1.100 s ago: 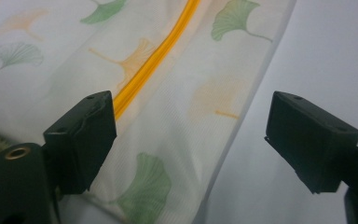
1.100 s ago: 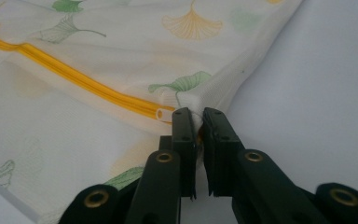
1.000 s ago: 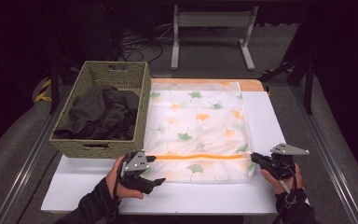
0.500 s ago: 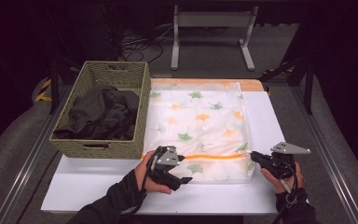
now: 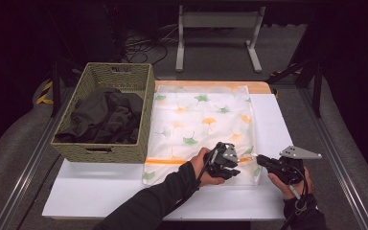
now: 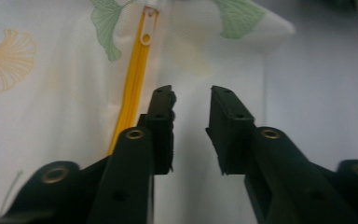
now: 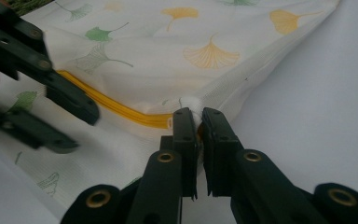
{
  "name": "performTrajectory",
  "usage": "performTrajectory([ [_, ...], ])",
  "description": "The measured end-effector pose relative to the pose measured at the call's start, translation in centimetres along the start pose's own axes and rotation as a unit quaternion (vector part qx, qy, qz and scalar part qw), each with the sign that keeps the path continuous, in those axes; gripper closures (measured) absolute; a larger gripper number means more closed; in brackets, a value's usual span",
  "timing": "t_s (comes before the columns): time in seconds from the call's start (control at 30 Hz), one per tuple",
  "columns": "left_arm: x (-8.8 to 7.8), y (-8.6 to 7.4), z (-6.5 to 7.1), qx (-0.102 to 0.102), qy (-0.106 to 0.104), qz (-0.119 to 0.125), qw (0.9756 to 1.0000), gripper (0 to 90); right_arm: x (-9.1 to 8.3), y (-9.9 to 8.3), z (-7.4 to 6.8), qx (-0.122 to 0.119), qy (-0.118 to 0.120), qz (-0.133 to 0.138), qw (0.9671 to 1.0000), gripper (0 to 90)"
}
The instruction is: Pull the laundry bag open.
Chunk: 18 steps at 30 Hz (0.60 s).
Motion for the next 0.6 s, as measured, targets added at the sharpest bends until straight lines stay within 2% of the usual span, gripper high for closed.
performTrajectory([
  [0.07,1.1,0.5,-0.5,-0.008,-0.003,-0.007,0.9999,81.1,-0.2,0.1,-0.1,0.004,0.004,0.005,1.0,84.6],
  [0.13,1.8,0.6,-1.1,-0.006,0.016,-0.019,0.9997,86.4,-0.3,0.1,-0.3,0.007,0.01,0.007,0.9999,84.8],
  [0.17,2.1,0.7,-1.2,-0.01,0.009,-0.017,0.9998,87.4,-0.3,0.0,-0.4,0.008,0.012,0.007,0.9999,84.8],
  [0.2,2.1,0.7,-1.2,-0.01,0.009,-0.017,0.9998,87.4,-0.3,0.0,-0.5,0.007,0.015,0.007,0.9998,84.8],
  [0.23,2.3,0.8,-1.5,-0.007,0.019,-0.021,0.9996,87.4,-0.3,0.0,-0.5,0.007,0.015,0.007,0.9998,84.8],
  [0.3,2.7,0.8,-1.8,-0.017,0.006,-0.014,0.9997,87.4,-0.3,0.0,-0.7,0.007,0.022,0.007,0.9997,84.8],
  [0.33,2.8,0.8,-2.0,-0.02,0.007,-0.01,0.9997,87.2,-0.3,0.0,-0.7,0.008,0.025,0.008,0.9996,84.9],
  [0.4,2.9,0.8,-2.3,-0.017,0.0,0.002,0.9999,87.2,-0.1,-0.1,-0.8,0.012,0.026,0.007,0.9996,84.9],
  [0.5,2.8,0.9,-2.5,-0.029,-0.003,0.007,0.9996,87.5,-0.1,-0.1,-1.2,-0.001,0.027,0.011,0.9996,85.0],
  [0.6,2.8,1.0,-2.5,-0.027,-0.004,0.008,0.9996,85.6,-0.1,0.0,-1.5,-0.004,0.03,0.013,0.9994,85.0],
])
Point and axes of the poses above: each handheld gripper's, and its own axes: x roughly forward along the jaws, y roughly out of its top, z roughly to its right, the point moved 6 cm from there along x, roughly forward along the jaws, and after that the axes turned 9 degrees about x, right-handed, at the moved point
